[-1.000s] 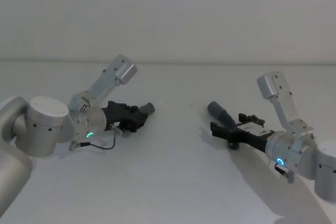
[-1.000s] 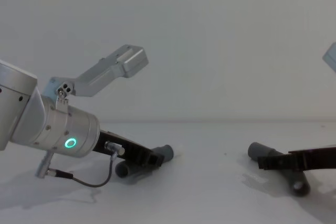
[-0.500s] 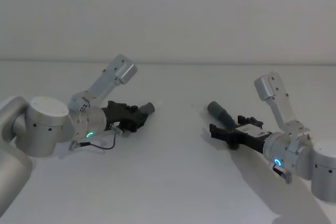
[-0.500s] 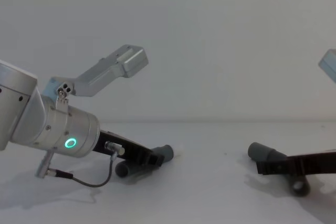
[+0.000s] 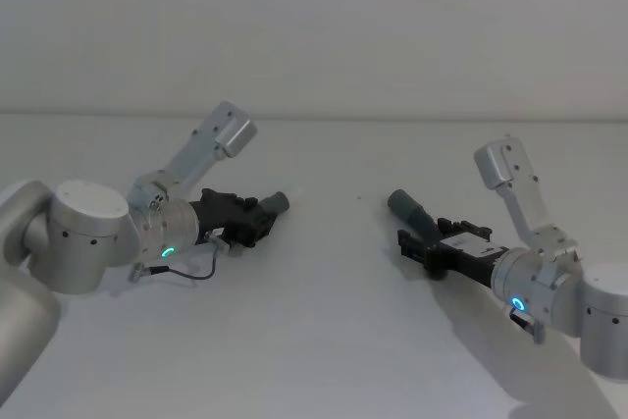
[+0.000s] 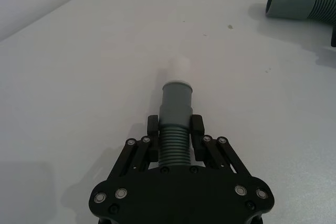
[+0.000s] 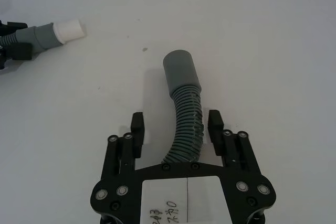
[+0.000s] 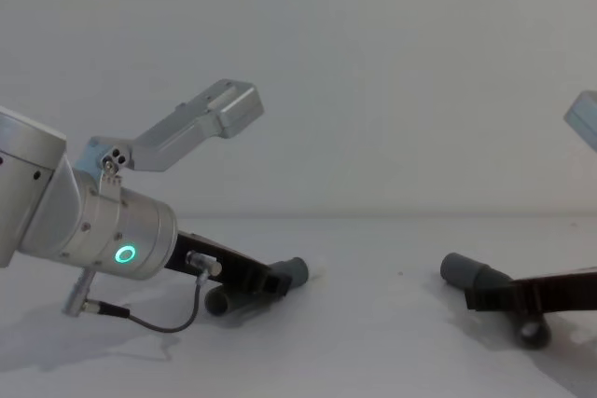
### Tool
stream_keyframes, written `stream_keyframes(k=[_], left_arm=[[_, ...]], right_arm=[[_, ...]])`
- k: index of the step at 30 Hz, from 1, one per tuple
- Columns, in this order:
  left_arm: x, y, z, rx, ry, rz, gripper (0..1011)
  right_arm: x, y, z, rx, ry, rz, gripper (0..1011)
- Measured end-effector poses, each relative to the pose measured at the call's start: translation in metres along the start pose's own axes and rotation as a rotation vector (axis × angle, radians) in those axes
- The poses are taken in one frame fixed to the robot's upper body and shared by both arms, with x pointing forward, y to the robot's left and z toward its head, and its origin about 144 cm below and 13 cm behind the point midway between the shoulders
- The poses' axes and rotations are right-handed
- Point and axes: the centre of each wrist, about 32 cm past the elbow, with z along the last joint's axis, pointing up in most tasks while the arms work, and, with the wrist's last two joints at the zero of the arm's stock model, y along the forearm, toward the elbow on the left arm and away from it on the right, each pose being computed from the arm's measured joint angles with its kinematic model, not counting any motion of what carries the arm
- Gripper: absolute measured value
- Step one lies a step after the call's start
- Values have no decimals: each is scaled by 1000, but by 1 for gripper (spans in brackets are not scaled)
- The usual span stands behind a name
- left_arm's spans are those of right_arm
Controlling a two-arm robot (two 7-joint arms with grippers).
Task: Use both hands to pick up one end of the pipe from the table, align the ends, and insert them.
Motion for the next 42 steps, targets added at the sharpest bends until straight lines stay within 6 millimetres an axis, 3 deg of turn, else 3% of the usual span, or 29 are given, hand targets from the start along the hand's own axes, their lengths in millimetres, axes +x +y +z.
stream_keyframes(k=[15, 42], left_arm=[[0, 0, 0, 0, 0, 0, 348], [0, 0, 3, -6, -33, 2, 348]], right_arm=[[0, 1, 0, 0, -1, -1, 280], [-1, -3, -1, 41, -20, -6, 274]])
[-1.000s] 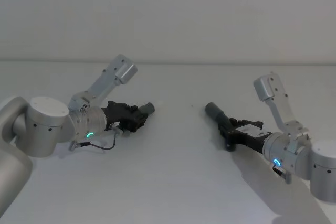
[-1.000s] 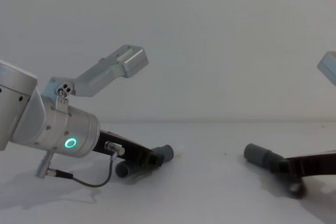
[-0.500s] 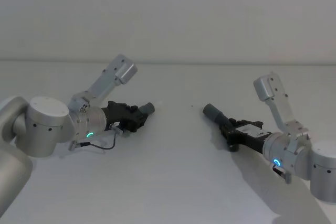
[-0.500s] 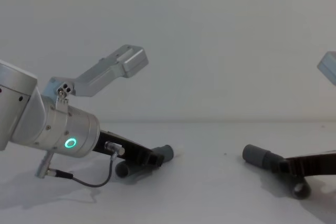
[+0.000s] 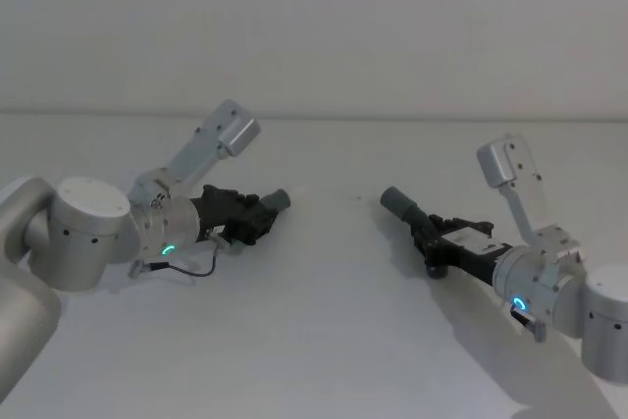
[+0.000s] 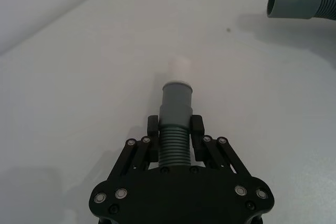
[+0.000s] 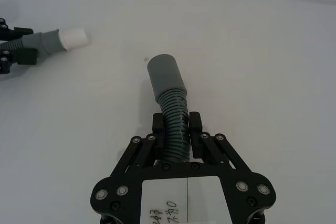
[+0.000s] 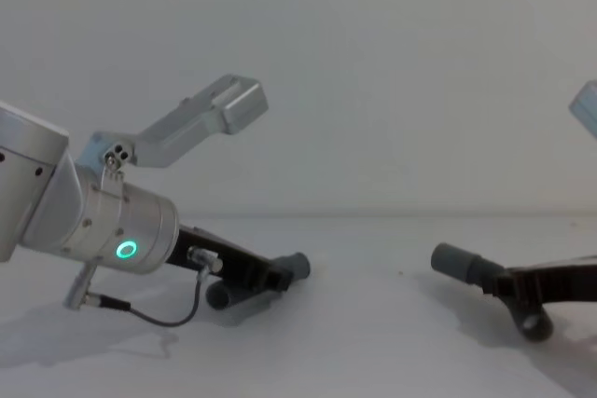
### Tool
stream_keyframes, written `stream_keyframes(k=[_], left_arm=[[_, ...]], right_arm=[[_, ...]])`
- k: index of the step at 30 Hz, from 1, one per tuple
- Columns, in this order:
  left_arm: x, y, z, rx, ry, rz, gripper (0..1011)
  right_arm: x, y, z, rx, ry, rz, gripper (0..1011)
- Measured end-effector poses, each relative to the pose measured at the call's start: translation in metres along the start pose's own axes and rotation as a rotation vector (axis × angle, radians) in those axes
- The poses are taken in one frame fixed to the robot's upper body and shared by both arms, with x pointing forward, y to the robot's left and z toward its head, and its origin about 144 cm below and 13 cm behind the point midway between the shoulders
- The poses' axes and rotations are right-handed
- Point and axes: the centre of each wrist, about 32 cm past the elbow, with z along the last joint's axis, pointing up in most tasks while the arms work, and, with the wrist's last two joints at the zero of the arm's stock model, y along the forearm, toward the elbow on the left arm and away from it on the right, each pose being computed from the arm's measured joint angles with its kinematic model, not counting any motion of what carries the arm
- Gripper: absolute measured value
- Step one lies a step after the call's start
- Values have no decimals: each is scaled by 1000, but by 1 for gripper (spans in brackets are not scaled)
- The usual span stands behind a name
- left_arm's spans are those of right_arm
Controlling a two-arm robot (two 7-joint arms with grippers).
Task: Use both hands to pick up one end of the pipe from the table, align the ends, and insert them.
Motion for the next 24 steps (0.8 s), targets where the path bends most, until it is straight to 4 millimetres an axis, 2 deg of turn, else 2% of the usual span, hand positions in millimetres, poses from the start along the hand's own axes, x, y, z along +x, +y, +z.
stream_keyframes(k=[13, 24], left_arm=[[5, 9, 18, -92, -130, 5, 348], [19, 25, 29, -202, -278, -46, 348]], right_arm=[[3, -13, 10, 113, -81, 21, 274], [23, -29, 21, 155, -191, 118, 274]])
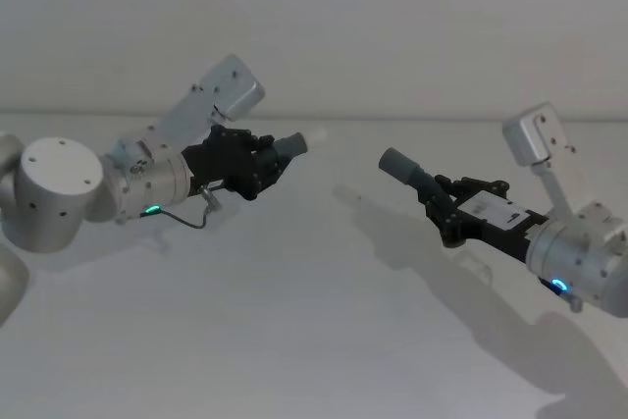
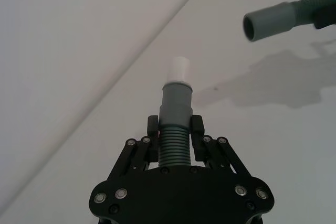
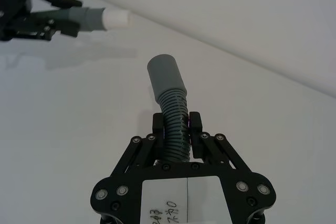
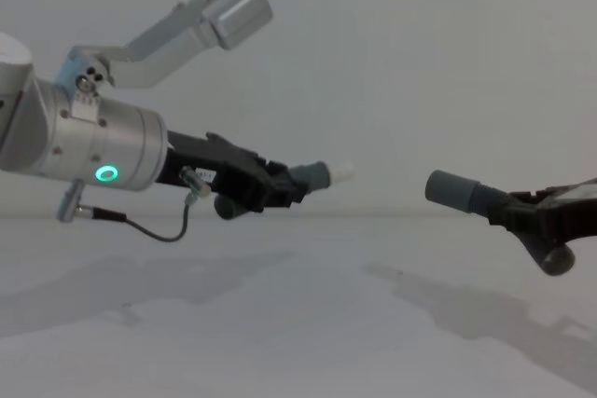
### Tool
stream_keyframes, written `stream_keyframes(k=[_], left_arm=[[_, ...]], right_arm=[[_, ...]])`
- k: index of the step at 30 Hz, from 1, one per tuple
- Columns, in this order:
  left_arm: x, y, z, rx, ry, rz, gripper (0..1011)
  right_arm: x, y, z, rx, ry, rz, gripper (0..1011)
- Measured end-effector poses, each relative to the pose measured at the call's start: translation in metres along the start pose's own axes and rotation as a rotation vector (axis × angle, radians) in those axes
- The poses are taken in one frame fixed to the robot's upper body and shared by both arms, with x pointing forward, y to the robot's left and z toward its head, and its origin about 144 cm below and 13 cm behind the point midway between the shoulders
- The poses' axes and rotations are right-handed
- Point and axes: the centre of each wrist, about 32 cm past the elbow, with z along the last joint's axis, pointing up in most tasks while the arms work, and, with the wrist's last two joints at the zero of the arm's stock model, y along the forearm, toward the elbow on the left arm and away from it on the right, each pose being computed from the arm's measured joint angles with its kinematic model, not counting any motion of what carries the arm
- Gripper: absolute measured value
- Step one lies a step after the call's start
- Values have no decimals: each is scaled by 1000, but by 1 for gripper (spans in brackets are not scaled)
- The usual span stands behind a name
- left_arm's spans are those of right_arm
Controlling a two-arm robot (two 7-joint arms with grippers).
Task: Use both hands to pick up one end of the pipe from the table, align the ends, and insert them.
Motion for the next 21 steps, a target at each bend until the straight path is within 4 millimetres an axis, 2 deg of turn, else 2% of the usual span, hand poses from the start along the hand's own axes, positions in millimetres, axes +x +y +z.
stream_keyframes(k=[13, 21], left_arm=[[20, 19, 2, -96, -149, -126, 348], [31, 31, 2, -119, -218, -208, 348]], right_arm=[[29, -18, 6, 20, -98, 175, 274], [40, -25, 8, 37, -145, 250, 274]])
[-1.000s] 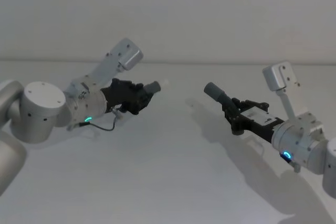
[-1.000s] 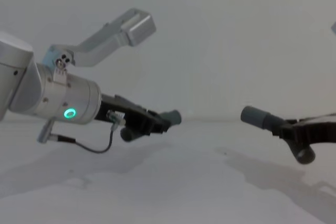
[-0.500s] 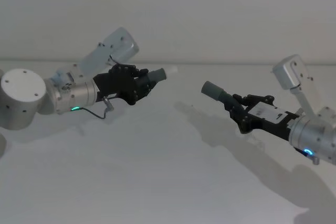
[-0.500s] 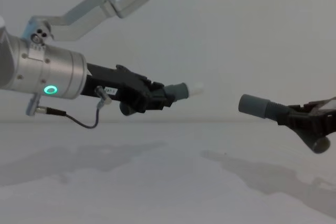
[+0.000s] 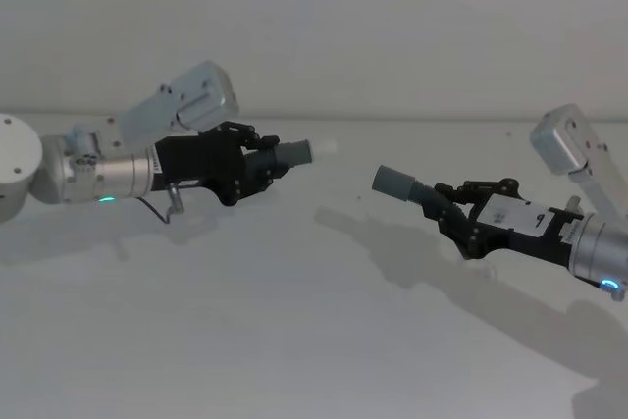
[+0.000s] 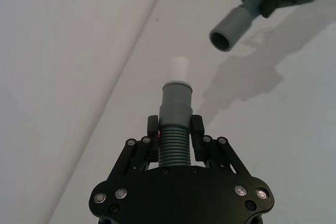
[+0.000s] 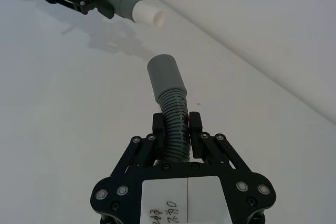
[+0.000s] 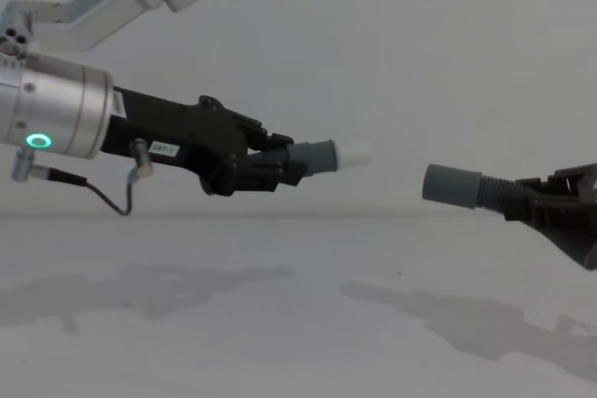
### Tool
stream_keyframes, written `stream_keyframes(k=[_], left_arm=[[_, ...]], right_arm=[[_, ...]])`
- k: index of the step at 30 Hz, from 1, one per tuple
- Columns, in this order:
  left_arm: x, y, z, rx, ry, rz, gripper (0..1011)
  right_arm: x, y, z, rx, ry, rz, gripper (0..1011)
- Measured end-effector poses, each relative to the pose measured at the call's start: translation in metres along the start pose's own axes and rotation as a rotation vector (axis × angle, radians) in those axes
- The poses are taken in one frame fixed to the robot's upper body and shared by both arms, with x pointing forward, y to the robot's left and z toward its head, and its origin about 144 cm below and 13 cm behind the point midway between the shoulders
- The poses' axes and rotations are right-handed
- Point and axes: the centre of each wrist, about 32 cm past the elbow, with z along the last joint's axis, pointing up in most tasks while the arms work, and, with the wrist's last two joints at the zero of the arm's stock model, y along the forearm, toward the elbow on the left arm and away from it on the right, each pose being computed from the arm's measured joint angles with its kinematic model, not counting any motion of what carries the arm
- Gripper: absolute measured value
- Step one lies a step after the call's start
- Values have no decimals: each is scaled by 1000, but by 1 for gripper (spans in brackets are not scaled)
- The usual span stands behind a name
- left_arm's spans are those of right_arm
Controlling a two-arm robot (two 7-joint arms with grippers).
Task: Use both hands to pick up one end of the pipe from the table, align the ends, and insert them.
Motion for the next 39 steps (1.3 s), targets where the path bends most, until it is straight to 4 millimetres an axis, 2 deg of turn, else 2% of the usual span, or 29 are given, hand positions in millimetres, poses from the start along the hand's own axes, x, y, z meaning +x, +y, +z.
stream_keyframes(k=[16, 39], left_arm=[[10, 16, 0, -16, -62, -133, 348], [12, 21, 3, -60, -52, -193, 348]], right_arm=[[3, -5, 11, 33, -74, 101, 274], [-4, 3, 23, 24, -109, 155, 274]])
